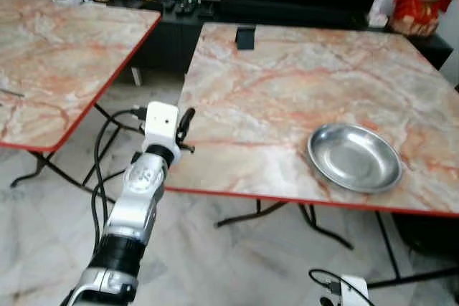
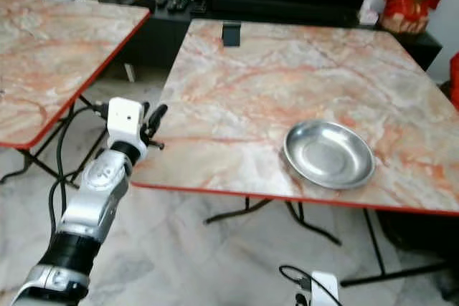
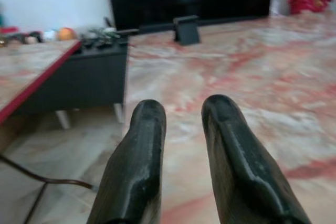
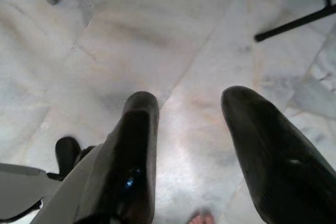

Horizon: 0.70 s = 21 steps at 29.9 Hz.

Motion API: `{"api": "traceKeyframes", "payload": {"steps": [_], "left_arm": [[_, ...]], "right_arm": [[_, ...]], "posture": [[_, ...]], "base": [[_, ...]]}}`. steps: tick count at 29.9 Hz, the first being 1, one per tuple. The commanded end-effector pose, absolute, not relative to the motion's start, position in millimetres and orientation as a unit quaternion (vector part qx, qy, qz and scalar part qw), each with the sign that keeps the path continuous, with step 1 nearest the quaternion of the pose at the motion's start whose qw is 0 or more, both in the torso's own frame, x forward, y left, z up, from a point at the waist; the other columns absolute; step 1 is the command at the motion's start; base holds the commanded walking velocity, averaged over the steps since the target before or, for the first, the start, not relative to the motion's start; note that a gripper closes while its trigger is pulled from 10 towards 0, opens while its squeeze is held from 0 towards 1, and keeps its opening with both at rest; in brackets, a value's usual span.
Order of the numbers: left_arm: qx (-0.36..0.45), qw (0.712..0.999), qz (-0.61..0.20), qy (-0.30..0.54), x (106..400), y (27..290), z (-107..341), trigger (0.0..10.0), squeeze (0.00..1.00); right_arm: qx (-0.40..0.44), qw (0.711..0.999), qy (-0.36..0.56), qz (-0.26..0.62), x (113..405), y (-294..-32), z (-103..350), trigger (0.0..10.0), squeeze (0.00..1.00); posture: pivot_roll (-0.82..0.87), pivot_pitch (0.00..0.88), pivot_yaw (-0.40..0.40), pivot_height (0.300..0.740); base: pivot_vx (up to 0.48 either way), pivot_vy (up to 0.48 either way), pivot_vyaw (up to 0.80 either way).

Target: Setting the table

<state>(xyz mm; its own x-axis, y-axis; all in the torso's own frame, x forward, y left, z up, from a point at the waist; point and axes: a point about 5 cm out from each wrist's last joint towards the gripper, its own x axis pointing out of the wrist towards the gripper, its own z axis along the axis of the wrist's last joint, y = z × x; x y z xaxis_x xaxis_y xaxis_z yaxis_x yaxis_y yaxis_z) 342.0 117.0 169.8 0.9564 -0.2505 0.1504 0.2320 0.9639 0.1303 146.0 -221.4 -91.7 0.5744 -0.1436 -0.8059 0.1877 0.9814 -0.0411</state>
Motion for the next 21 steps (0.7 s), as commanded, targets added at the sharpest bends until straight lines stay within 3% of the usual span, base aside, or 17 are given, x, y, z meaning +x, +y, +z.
{"api": "traceKeyframes", "payload": {"steps": [1,21], "left_arm": [[0.067,0.986,-0.127,-0.083,340.8,117.1,170.0,10.0,0.0],[0.054,0.986,-0.135,-0.085,340.4,114.5,171.3,10.0,0.0]], "right_arm": [[0.025,0.885,0.455,-0.097,144.3,-223.4,-92.1,10.0,0.0],[0.026,0.884,0.456,-0.095,141.8,-222.2,-93.1,10.0,0.0]], "posture": [[0.12,0.0,-0.053,0.707],[0.12,0.0,-0.044,0.707]], "base": [[0.0,0.341,0.0],[0.0,0.342,0.0]]}}
